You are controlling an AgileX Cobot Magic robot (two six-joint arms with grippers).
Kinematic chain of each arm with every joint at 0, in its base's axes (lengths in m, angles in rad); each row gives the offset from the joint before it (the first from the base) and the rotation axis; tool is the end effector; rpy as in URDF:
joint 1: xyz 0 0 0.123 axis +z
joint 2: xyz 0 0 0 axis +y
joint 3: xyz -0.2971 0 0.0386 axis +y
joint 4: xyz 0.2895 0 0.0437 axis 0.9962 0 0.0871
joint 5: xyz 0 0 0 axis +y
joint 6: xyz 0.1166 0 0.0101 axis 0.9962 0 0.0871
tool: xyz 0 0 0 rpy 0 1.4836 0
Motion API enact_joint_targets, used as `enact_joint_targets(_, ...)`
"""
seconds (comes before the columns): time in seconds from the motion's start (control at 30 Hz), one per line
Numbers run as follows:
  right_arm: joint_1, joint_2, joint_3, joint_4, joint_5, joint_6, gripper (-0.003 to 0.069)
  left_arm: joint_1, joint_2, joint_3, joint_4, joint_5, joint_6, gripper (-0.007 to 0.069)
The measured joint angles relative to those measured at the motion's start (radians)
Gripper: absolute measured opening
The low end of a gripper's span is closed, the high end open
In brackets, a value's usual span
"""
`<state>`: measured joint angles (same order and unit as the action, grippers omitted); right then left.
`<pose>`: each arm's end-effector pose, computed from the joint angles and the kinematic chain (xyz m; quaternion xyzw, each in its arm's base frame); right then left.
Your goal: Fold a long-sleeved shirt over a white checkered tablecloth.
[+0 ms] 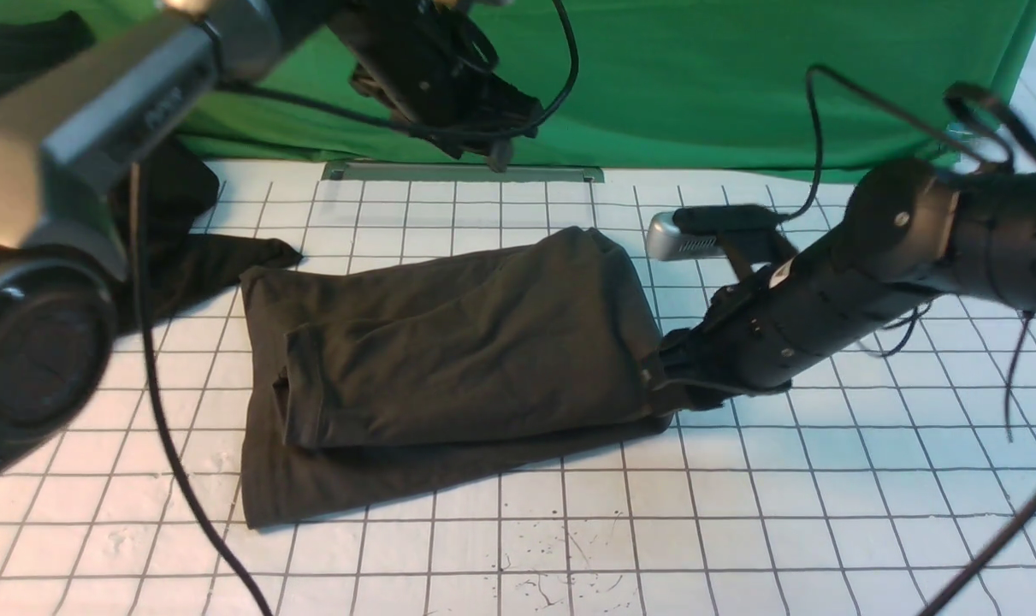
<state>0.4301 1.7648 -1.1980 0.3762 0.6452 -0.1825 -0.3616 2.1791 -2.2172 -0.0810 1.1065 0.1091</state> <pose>0.3669 0.1968 0.1873 -0.1737 0.9499 0.1684 0.1980 0.5152 -0.2039 0.3025 0.2163 0.9313 -0.0761 0.2830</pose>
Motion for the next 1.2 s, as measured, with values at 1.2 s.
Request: enact_joint_targets(1.2,-0.091,-0.181,0.0,-0.339,0.121,0.113,-0.0006,0.148,-0.364,0.841,0.033,-0.09,-0.182,-0.0006)
